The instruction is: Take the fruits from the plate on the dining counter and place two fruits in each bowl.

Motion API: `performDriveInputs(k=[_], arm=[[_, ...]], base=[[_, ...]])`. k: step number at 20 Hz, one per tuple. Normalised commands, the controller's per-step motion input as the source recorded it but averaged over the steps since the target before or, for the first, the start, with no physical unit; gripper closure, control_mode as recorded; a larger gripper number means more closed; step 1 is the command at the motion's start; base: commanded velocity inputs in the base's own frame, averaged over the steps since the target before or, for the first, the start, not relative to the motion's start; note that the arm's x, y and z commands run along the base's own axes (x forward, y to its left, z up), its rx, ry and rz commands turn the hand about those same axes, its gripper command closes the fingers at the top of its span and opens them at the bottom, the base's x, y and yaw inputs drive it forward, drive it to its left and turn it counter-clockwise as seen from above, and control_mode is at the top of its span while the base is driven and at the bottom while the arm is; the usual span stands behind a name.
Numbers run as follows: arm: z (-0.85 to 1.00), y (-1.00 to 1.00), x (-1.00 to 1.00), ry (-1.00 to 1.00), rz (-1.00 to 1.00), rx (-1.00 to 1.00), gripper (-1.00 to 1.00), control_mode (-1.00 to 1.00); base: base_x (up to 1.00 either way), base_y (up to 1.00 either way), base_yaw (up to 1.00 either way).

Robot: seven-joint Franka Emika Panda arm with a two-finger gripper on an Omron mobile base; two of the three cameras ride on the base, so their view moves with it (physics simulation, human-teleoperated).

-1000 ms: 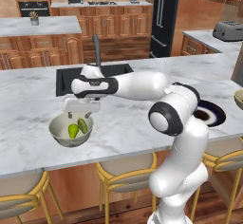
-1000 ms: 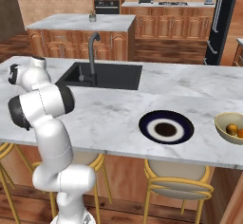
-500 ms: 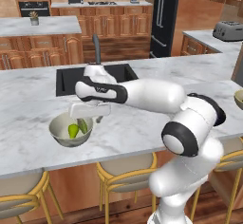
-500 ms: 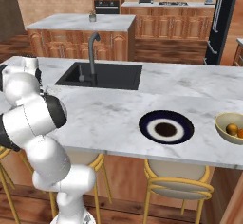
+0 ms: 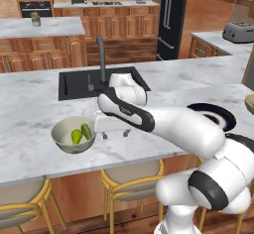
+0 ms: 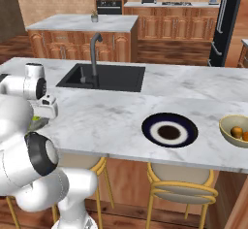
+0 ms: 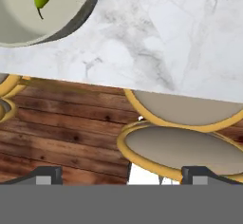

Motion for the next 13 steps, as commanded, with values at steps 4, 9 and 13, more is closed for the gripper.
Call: performDriveInputs(k=[4, 9, 13], arm=[[0.03, -0.61, -0.68, -0.03, -0.22, 0.0, -1.0, -1.0], [0.01, -0.49, -0.72, -0.07, -0.23, 0.0, -1.0, -1.0], [0.01, -0.39, -0.66, -0.11, -0.24, 0.0, -1.0, -1.0]], base=[[0.0, 0.0, 0.0], [0.0, 0.0, 0.0], [0.0, 0.0, 0.0]])
